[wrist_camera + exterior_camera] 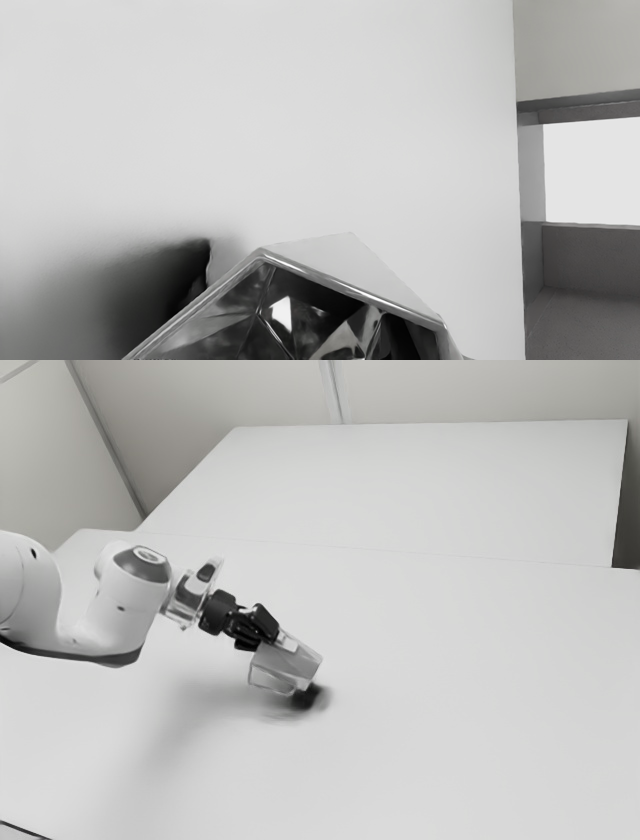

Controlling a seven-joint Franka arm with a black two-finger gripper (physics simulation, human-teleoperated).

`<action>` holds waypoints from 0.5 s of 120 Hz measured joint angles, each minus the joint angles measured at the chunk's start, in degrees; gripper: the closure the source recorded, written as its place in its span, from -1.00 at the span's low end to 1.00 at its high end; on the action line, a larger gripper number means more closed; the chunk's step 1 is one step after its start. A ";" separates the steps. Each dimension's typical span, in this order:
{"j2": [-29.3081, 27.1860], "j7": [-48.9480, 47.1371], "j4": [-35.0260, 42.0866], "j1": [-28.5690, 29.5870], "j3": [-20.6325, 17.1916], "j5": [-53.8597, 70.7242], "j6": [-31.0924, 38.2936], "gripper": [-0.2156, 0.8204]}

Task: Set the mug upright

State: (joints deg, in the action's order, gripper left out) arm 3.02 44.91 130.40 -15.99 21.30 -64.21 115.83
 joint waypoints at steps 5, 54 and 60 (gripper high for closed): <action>-0.50 -1.27 -0.02 -0.86 0.03 0.53 2.37 0.88; -5.59 -25.48 0.42 -8.84 0.20 27.08 16.35 0.88; -6.41 -29.23 0.36 -8.57 0.21 31.24 15.97 0.88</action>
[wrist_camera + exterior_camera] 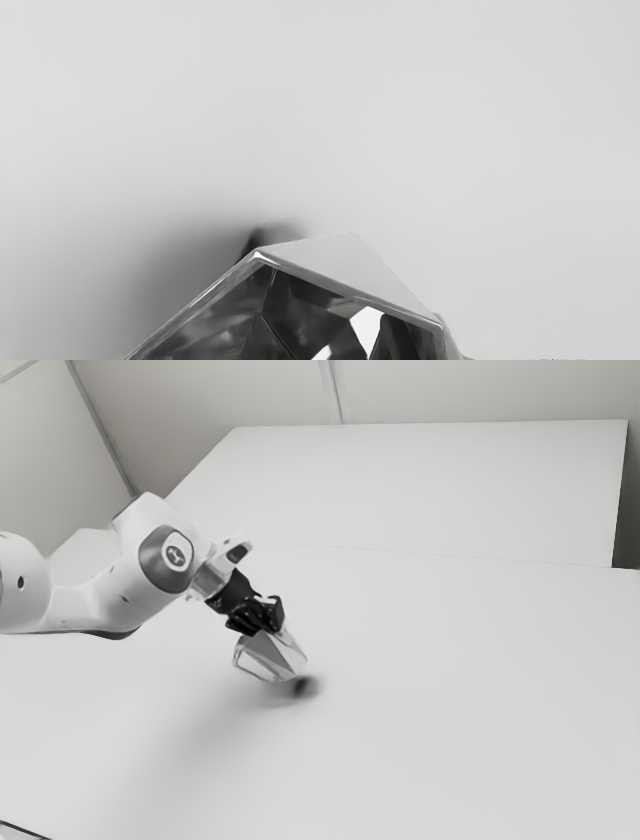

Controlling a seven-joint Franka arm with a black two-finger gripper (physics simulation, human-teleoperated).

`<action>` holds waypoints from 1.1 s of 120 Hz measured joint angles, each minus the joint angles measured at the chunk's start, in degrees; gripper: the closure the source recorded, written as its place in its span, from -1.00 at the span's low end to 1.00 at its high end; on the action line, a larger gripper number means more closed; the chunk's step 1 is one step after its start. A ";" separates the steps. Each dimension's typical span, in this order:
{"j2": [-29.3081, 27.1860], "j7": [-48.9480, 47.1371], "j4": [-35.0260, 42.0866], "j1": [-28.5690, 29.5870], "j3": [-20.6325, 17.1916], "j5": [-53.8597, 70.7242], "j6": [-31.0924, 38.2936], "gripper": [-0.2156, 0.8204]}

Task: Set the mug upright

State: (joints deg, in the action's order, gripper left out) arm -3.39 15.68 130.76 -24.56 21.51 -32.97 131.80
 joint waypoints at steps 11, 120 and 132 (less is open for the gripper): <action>-0.97 -6.99 -0.29 1.60 -0.01 7.19 -1.48 0.88; 4.76 -44.45 -2.24 -1.26 1.97 28.82 0.38 0.88; 5.19 -46.24 -2.96 -1.01 2.12 30.93 1.02 0.88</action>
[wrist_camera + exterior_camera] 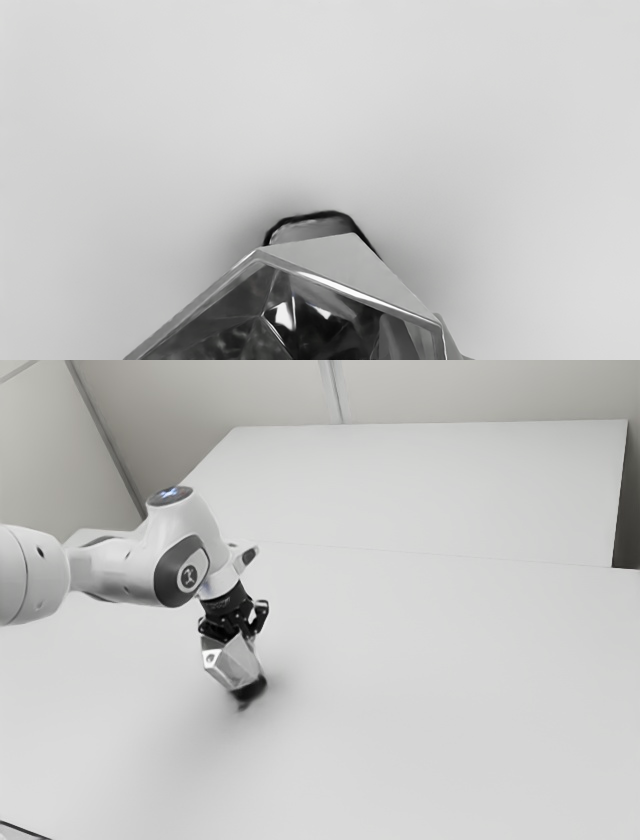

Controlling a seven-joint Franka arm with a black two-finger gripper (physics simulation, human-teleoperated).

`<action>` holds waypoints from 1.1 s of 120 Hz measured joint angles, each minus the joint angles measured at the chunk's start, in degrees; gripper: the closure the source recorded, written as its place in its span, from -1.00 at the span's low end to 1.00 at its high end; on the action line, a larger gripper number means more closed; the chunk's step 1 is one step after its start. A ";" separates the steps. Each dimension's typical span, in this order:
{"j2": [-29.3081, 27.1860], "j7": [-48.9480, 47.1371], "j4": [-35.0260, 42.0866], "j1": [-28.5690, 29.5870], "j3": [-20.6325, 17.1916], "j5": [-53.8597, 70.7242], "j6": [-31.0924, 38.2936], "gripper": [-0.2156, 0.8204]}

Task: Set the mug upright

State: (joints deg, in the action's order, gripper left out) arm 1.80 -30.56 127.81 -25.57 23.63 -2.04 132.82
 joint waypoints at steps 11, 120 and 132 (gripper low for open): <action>0.87 -1.42 -0.47 0.52 0.29 1.41 0.30 0.88; 4.66 -8.80 -1.92 1.31 1.38 5.31 -2.18 0.07; 4.58 -9.04 -2.72 1.26 1.43 5.30 -2.80 -0.17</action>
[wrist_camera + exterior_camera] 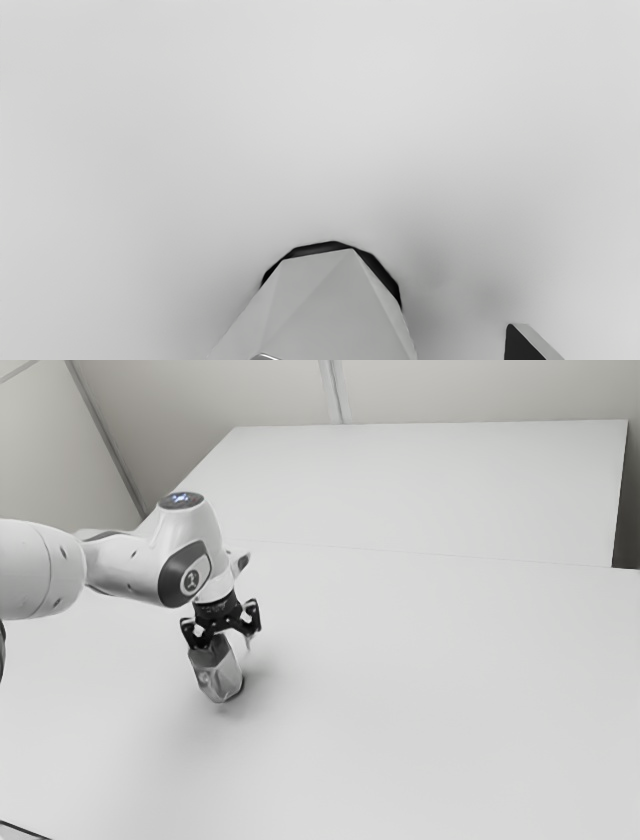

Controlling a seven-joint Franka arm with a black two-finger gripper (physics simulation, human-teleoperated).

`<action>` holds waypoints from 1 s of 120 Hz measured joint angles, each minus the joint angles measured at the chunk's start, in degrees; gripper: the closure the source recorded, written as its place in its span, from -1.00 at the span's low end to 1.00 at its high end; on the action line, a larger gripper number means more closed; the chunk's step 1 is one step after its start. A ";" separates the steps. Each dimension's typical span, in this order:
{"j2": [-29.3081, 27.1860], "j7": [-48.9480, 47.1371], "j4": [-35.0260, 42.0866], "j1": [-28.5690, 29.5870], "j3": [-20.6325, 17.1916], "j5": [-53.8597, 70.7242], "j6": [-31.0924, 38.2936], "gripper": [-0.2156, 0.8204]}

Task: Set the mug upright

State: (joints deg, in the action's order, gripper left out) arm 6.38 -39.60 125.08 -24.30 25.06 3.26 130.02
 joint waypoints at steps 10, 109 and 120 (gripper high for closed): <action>-0.36 -0.13 -1.28 -0.09 0.30 -0.15 -1.50 -0.31; -7.45 13.28 -23.29 6.51 -5.76 0.82 -25.23 -0.58; -7.83 17.36 -26.66 5.55 -4.84 1.32 -28.59 -0.58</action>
State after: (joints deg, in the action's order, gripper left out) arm -1.45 -22.24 98.42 -18.76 20.22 4.58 101.43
